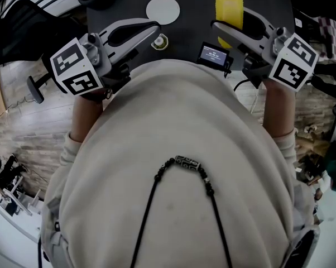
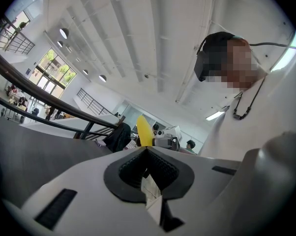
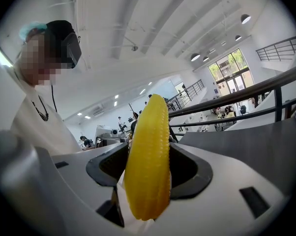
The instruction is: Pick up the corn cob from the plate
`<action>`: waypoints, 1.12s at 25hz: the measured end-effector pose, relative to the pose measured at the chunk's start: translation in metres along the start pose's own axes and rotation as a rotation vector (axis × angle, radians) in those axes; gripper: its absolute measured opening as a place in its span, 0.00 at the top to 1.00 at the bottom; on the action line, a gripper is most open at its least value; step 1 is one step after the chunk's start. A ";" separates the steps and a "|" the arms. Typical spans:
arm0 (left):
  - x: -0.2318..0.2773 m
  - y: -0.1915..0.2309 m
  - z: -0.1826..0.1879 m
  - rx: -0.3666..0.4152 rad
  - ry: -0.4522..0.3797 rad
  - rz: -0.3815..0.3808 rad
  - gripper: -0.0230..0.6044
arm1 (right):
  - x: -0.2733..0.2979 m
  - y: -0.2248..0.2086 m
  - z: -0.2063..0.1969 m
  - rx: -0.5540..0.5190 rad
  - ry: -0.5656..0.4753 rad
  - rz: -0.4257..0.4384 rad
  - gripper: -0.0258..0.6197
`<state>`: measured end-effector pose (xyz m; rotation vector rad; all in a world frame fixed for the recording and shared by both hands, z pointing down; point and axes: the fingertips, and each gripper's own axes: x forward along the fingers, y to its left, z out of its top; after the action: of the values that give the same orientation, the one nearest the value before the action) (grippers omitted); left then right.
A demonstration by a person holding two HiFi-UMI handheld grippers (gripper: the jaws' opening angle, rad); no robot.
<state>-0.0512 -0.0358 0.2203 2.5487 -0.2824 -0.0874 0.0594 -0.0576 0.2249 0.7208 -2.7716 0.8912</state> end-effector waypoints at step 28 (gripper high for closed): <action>0.000 0.000 0.002 -0.002 -0.008 0.012 0.96 | 0.000 -0.007 0.003 0.002 -0.002 -0.017 0.55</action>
<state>-0.0517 -0.0367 0.2180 2.5447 -0.3010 -0.0928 0.0630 -0.0640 0.2262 0.7455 -2.7623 0.8906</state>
